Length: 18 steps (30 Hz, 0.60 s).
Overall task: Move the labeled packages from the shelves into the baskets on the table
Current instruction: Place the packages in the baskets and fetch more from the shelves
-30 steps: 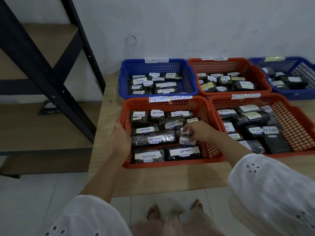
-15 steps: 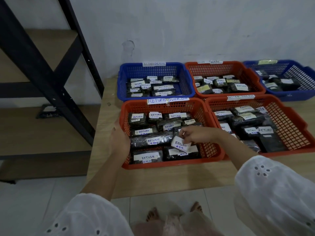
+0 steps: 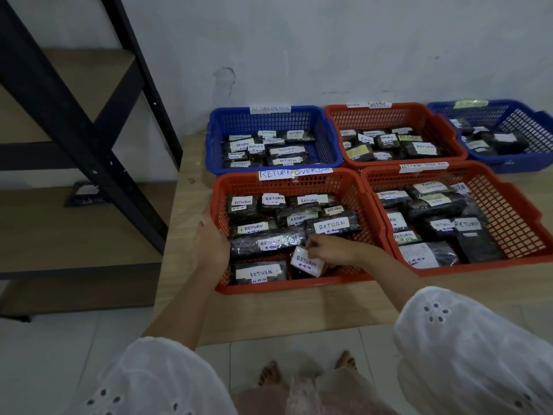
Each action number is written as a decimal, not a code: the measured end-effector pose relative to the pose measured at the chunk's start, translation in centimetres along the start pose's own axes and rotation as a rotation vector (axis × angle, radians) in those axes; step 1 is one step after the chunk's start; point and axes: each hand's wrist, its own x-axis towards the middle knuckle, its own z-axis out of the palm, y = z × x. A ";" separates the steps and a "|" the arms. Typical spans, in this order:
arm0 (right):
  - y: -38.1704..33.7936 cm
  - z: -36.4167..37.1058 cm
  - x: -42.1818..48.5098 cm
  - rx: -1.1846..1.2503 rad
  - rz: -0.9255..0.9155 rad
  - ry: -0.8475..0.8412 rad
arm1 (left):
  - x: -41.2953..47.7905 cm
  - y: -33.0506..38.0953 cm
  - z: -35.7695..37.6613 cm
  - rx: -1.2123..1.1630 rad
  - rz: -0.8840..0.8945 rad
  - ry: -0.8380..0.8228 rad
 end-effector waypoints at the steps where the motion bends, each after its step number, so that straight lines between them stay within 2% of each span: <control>1: 0.4 -0.1 -0.1 0.004 0.007 0.023 | 0.0 0.0 0.0 -0.001 0.000 0.000; 4: 0.8 -0.1 -0.2 -0.008 -0.003 0.040 | 0.0 0.0 0.1 -0.001 0.006 0.005; 12: -0.2 0.1 0.6 -0.115 -0.060 -0.091 | 0.2 -0.2 0.2 -0.009 0.014 0.007; 18: -0.5 0.9 1.2 -0.057 -0.073 -0.074 | 0.2 -0.2 0.3 0.000 0.014 0.028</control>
